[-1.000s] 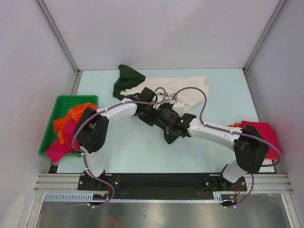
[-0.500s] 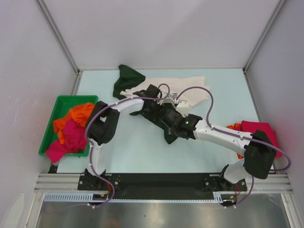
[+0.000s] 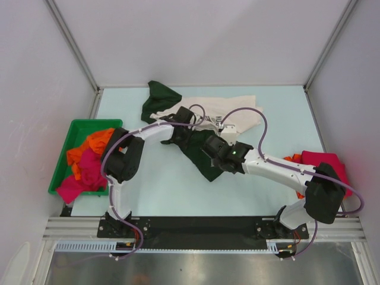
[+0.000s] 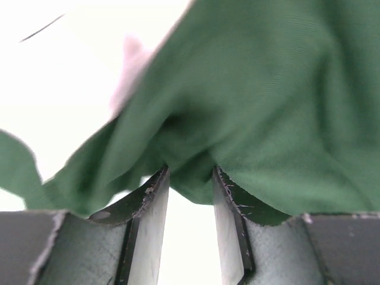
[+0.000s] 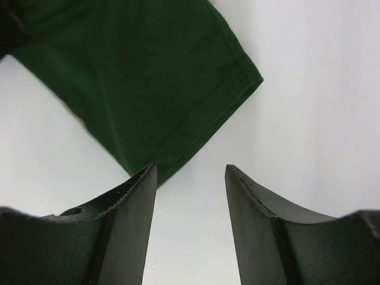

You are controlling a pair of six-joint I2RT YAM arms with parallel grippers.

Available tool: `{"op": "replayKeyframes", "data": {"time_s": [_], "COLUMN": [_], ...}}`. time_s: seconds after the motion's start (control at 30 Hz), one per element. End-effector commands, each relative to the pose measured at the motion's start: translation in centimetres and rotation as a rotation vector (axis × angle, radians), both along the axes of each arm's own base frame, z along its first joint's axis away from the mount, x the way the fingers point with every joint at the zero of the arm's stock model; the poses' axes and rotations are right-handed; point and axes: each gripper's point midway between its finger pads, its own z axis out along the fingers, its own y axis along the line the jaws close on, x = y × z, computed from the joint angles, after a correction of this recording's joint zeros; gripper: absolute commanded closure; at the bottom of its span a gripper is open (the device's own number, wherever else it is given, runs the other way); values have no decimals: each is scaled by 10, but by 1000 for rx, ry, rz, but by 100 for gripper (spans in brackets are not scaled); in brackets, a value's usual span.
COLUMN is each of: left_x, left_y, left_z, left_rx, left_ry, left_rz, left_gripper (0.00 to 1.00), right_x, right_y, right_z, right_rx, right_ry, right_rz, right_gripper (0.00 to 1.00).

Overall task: Fold and stack the t-shirts
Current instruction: Flatten out the tshirt

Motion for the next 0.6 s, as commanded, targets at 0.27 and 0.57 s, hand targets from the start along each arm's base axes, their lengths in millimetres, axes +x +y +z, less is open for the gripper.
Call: {"op": "replayKeyframes", "data": {"time_s": [0.27, 0.57], "left_x": [21, 63], "left_y": [164, 186], "left_z": [-1, 40], "left_rx": [268, 194], "left_ry": [46, -31], "left_rz": [254, 357], "left_gripper": [60, 60], "right_x": [21, 20], "right_y": [11, 6], "right_z": [12, 13], "right_rx": [56, 63], "right_ry": [-50, -51], "right_rz": [3, 10], "right_gripper": [45, 44]}}
